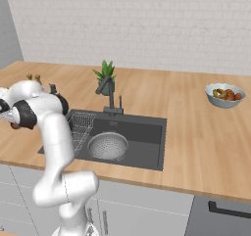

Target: Put the colander in the sink, put the mango in the colander, and turn on the sink faucet and pour water over the colander.

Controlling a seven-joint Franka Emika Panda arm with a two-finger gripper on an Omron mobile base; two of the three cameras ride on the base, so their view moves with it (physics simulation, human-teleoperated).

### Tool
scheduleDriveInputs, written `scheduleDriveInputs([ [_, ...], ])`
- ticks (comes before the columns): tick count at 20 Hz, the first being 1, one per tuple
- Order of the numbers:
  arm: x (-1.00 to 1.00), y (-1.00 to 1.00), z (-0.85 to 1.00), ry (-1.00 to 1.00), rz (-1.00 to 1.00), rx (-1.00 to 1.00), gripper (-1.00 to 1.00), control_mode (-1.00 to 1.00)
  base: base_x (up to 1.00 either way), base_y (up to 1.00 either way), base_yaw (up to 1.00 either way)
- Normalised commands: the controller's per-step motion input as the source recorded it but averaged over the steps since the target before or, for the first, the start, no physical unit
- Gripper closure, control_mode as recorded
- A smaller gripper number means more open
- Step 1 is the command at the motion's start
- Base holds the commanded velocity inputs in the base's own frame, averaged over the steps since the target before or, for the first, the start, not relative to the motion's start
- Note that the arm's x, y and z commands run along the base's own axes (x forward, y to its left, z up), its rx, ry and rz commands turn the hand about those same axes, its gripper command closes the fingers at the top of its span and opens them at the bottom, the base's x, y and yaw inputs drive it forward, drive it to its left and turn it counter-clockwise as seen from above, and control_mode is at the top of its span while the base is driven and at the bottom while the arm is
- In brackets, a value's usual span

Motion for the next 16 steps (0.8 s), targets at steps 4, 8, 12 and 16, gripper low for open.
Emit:
scheduleDriveInputs([
  [4,-0.83,-0.94,0.58,-0.19,-0.13,0.07,1.00,-1.00,0.00,0.00,0.00],
  [8,-0.56,-1.00,0.50,-0.05,-0.20,0.18,1.00,-1.00,0.00,0.00,0.00],
  [12,-0.23,-1.00,0.40,0.00,-0.24,0.26,1.00,-1.00,0.00,0.00,0.00],
  [16,-0.02,-1.00,0.33,0.00,-0.22,0.21,1.00,-1.00,0.00,0.00,0.00],
])
